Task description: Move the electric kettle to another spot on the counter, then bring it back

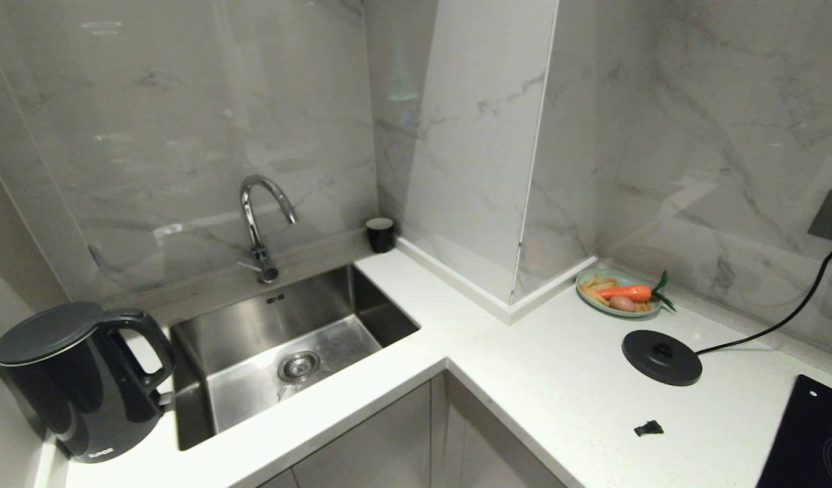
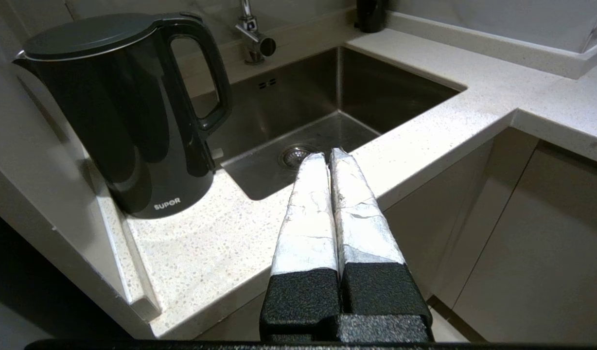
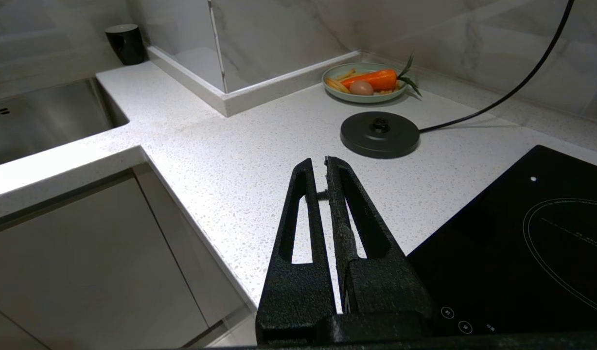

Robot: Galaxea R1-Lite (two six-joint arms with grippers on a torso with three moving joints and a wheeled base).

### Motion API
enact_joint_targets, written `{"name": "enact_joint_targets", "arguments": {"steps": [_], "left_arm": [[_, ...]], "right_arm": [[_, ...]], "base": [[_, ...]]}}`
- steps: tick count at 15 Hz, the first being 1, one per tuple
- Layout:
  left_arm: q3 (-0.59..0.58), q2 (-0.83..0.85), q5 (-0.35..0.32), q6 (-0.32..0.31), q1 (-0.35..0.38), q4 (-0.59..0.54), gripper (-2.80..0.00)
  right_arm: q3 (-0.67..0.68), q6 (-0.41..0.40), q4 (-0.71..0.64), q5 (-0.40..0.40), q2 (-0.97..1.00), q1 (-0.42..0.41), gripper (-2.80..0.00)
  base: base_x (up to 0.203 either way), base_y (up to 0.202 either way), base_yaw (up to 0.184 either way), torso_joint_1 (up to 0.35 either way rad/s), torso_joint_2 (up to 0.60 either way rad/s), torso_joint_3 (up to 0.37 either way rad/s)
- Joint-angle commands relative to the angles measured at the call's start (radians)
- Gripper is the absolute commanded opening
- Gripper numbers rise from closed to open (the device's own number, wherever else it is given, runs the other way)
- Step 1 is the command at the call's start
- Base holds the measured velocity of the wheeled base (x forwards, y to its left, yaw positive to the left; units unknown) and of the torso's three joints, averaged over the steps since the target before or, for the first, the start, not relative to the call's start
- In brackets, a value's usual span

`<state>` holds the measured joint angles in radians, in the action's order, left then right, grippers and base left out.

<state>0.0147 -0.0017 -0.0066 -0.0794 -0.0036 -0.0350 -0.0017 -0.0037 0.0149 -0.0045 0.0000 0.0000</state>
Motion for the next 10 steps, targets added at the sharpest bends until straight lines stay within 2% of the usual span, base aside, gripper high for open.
{"name": "enact_joint_targets", "arguments": {"steps": [1, 4, 10], "left_arm": [[-0.001, 0.003, -0.003, 0.001, 0.001, 0.004, -2.8], [0.002, 0.005, -0.032, -0.013, 0.004, -0.003, -2.8], [0.001, 0.005, -0.026, 0.0, 0.002, 0.004, -2.8]], "right_arm": [[0.0, -0.001, 0.0, 0.0, 0.0, 0.0, -2.8], [0.0, -0.001, 0.0, 0.0, 0.0, 0.0, -2.8], [0.0, -0.002, 0.0, 0.0, 0.0, 0.0, -2.8]], "base": [[0.0, 0.0, 0.0, 0.0, 0.0, 0.0], [0.0, 0.0, 0.0, 0.0, 0.0, 0.0], [0.0, 0.0, 0.0, 0.0, 0.0, 0.0]]}}
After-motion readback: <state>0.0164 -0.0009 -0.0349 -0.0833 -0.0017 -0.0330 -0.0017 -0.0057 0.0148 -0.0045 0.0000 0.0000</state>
